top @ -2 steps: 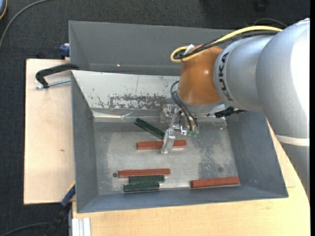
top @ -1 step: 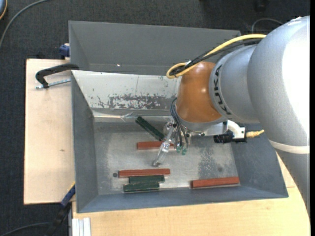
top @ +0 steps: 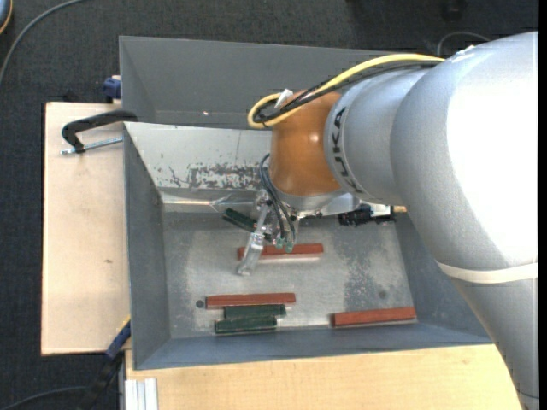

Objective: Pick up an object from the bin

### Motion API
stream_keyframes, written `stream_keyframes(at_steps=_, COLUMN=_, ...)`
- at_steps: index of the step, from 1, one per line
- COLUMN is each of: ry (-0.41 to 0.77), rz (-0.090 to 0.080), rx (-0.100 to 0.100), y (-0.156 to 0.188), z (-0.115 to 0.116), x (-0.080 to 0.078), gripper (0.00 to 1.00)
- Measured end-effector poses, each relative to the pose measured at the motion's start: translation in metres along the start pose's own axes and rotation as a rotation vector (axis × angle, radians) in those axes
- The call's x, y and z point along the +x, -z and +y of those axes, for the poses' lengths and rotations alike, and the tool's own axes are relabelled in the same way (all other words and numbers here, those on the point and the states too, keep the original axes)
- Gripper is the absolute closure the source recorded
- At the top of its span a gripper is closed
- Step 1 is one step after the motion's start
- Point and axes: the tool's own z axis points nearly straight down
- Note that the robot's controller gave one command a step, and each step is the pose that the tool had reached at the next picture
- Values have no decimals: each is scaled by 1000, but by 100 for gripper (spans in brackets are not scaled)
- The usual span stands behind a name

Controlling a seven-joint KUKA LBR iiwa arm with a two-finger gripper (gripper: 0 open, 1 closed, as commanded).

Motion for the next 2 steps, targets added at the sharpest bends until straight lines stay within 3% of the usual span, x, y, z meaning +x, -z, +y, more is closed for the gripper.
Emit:
stream_keyframes(at_steps=1, ry=-3, rz=3, rx=4, y=0, z=-3, x=0, gripper=100)
stream_keyframes(at_steps=2, ry=-40, rz=-5, rx=-3, y=183, z=23, x=28, gripper=100)
